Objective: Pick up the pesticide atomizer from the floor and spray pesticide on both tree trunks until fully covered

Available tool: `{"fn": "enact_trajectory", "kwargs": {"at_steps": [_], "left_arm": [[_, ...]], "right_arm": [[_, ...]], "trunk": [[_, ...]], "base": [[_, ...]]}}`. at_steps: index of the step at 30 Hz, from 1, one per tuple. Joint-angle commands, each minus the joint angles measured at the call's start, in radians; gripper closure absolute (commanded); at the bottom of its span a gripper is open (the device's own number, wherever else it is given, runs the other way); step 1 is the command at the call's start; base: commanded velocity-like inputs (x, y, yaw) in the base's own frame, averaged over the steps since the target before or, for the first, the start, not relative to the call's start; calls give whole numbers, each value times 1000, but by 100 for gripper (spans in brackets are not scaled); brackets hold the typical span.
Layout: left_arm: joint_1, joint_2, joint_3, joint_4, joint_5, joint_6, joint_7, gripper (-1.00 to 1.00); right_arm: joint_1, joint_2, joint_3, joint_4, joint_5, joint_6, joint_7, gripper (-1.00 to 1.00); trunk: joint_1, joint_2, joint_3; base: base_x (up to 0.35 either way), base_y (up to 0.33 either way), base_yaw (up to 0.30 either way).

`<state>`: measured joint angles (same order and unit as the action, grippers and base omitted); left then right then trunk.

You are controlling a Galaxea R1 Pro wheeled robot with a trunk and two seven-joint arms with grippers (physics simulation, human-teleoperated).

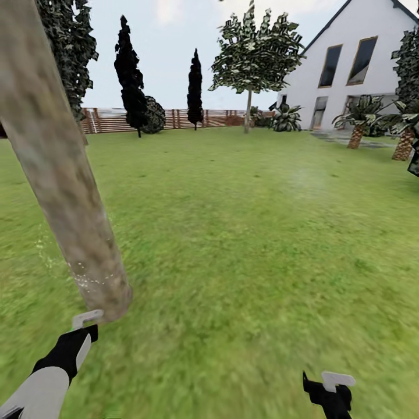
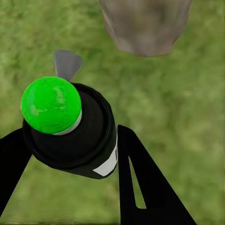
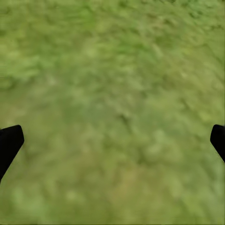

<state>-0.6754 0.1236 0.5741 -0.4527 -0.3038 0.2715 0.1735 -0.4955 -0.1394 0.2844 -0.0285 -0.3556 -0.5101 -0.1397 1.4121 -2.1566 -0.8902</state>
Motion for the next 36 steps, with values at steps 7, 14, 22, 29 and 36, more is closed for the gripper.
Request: {"fn": "enact_trajectory", "kwargs": {"at_steps": [7,14,22,29,36], "left_arm": [[-1,-2,4,-1,-8,5,0,100],[-1,-2,4,-1,-8,5,0,100],[-1,-2,4,-1,-8,5,0,100],[-1,-4,4,4,-8,5,0,100],[-1,-17,4,2,-8,4,0,100]], "right_arm": [[0,-1,9,0,-5,-1,-5,-100],[0,-2,9,-1,-5,-1,-5,-100],[0,0,9,-1,-5,-2,-5,-100],[0,0,9,-1,-5,-1,-5,-100],[0,3,9,-1,-5,-1,-5,-100]], "trunk": [[0,0,-1],[0,0,-1],[0,0,-1],[0,0,-1],[0,0,-1]], "base": [[104,-260,72],[100,-261,1],[95,-262,236],[95,-262,278],[95,-262,277]]}}
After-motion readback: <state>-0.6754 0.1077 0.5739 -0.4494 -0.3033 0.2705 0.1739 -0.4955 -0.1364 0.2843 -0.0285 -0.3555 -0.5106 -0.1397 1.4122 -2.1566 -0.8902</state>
